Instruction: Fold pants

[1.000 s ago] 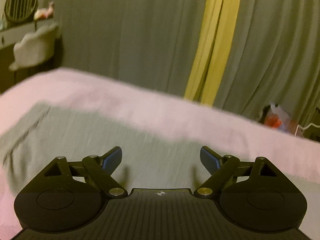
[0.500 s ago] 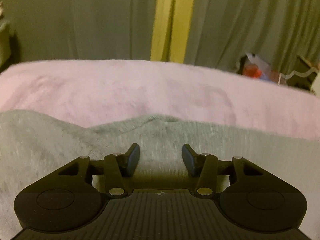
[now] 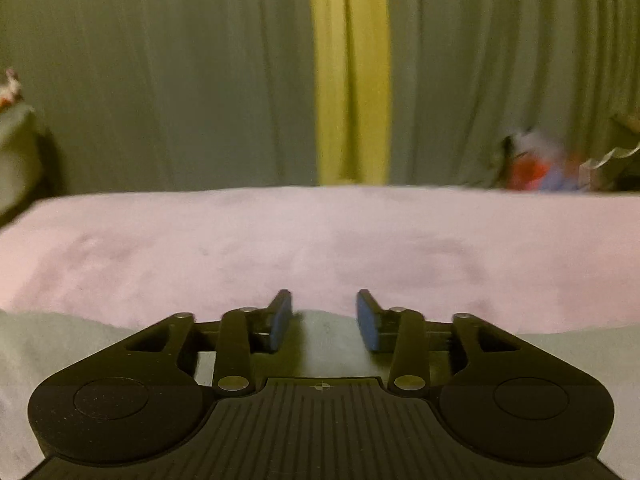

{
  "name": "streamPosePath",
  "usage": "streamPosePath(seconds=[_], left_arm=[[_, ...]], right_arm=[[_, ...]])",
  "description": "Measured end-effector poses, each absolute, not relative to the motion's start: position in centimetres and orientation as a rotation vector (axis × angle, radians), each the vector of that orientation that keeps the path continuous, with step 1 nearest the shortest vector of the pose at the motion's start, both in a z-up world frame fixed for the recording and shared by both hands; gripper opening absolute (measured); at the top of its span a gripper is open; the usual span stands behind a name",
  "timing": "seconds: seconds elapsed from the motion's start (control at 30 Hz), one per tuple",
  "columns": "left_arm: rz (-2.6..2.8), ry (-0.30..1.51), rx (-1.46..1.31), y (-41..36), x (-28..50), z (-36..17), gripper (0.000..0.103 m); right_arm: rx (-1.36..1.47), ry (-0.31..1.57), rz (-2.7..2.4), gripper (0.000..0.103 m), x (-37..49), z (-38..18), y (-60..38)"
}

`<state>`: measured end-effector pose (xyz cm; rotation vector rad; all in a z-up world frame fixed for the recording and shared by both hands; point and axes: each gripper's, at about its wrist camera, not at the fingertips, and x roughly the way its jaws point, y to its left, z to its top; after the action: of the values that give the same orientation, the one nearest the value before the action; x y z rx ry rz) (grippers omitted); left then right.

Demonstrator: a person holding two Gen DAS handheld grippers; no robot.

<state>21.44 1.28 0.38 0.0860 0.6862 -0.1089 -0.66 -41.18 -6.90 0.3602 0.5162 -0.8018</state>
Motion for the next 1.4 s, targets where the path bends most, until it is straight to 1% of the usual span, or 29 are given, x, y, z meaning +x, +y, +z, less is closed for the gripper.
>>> streamPosePath(seconds=[0.07, 0.13, 0.2, 0.23, 0.27, 0.3, 0.37, 0.4, 0.43, 0.5, 0.53, 0.6, 0.67, 0.7, 0.73, 0.77, 0.83, 0.87, 0.9, 1.0, 1.07, 1.1, 1.17, 1.2, 1.27, 1.3, 1.33, 1.37, 1.4], left_arm=[[-0.153, 0.681, 0.066, 1.9, 19.1, 0.8, 0.049], [-0.157, 0.712, 0.069, 2.7, 17.5, 0.1, 0.05], [-0.112, 0.792, 0.094, 3.5, 17.9, -1.5, 0.048], [-0.08, 0.803, 0.1, 4.2, 18.2, -2.2, 0.048], [-0.069, 0.775, 0.081, 5.0, 18.3, -2.2, 0.051], [-0.039, 0.759, 0.067, 5.7, 18.5, -1.8, 0.052], [0.102, 0.735, 0.057, 6.8, 18.8, -0.6, 0.051], [0.129, 0.728, 0.034, 7.5, 18.9, 0.1, 0.054], [0.125, 0.728, -0.021, 8.6, 18.7, 0.9, 0.057], [0.078, 0.727, -0.122, 10.3, 17.3, 2.1, 0.071], [0.063, 0.725, -0.144, 10.4, 16.7, 2.5, 0.073], [0.023, 0.719, -0.165, 10.1, 14.3, 2.4, 0.087], [-0.016, 0.745, -0.167, 8.8, 12.2, 1.2, 0.089], [-0.024, 0.771, -0.168, 8.4, 11.1, 0.4, 0.089], [-0.023, 0.802, -0.169, 8.0, 10.3, -0.7, 0.089], [-0.01, 0.795, -0.151, 7.7, 9.3, -1.6, 0.089], [-0.007, 0.745, -0.044, 6.7, 8.7, -1.7, 0.09], [-0.002, 0.736, -0.002, 6.4, 9.1, -1.7, 0.094], [0.01, 0.728, 0.01, 6.5, 9.3, -1.7, 0.098], [0.01, 0.734, -0.038, 7.5, 9.3, -2.6, 0.099], [0.008, 0.733, -0.024, 7.4, 9.3, -2.4, 0.099], [0.011, 0.734, -0.017, 7.3, 9.1, -2.5, 0.1], [0.011, 0.735, -0.009, 7.1, 9.2, -2.7, 0.1], [0.012, 0.736, -0.012, 7.1, 9.3, -2.7, 0.1], [0.013, 0.74, -0.018, 7.2, 9.0, -2.6, 0.1], [0.015, 0.741, -0.018, 7.1, 9.1, -2.7, 0.101], [0.016, 0.742, -0.019, 7.1, 8.9, -2.7, 0.101], [0.019, 0.742, -0.018, 7.1, 9.0, -2.8, 0.101], [0.022, 0.743, -0.014, 7.0, 9.1, -2.9, 0.102]], right_arm=[[0.355, 0.516, -0.803, 0.062, -0.6, -6.9, -41.1], [0.353, 0.517, -0.803, 0.063, -0.6, -6.9, -41.2], [0.356, 0.519, -0.799, 0.063, -0.7, -6.8, -41.2], [0.356, 0.522, -0.796, 0.063, -0.7, -6.8, -41.3], [0.355, 0.526, -0.792, 0.064, -0.7, -6.8, -41.3], [0.351, 0.532, -0.786, 0.065, -0.7, -6.7, -41.3], [0.348, 0.55, -0.759, 0.071, -0.6, -6.6, -41.3], [0.351, 0.559, -0.742, 0.078, -0.5, -6.5, -41.4], [0.352, 0.566, -0.735, 0.081, -0.4, -6.4, -41.3], [0.352, 0.58, -0.744, 0.081, -0.2, -6.2, -41.0], [0.356, 0.582, -0.75, 0.081, -0.2, -6.1, -40.7], [0.373, 0.577, -0.76, 0.081, -0.3, -5.9, -40.3], [0.371, 0.572, -0.772, 0.075, -0.4, -5.9, -39.7], [0.362, 0.582, -0.773, 0.058, -0.2, -5.9, -39.5], [0.351, 0.602, -0.767, 0.045, -0.1, -5.9, -39.5], [0.334, 0.621, -0.76, 0.044, 0.1, -5.8, -39.6], [0.339, 0.659, -0.735, 0.041, 0.3, -5.4, -40.5], [0.363, 0.686, -0.722, 0.041, 0.5, -5.1, -41.3], [0.391, 0.716, -0.705, 0.041, 0.7, -4.8, -42.1], [0.378, 0.85, -0.598, 0.041, 1.8, -3.8, -44.5], [0.257, 0.986, -0.508, 0.041, 2.7, -3.1, -45.4], [0.148, 1.059, -0.481, 0.041, 3.3, -2.7, -45.4], [-0.181, 1.184, -0.495, 0.041, 3.9, -2.0, -45.0], [-0.307, 1.21, -0.498, 0.041, 3.8, -1.5, -44.9], [-0.471, 1.233, -0.486, 0.045, 2.8, 0.1, -44.8], [-0.516, 1.228, -0.468, 0.052, 1.9, 1.0, -44.7], [-0.537, 1.216, -0.45, 0.063, 1.1, 2.0, -44.4], [-0.536, 1.197, -0.42, 0.067, 0.1, 3.0, -44.2], [-0.514, 1.178, -0.39, 0.068, -0.9, 3.9, -44.3]])
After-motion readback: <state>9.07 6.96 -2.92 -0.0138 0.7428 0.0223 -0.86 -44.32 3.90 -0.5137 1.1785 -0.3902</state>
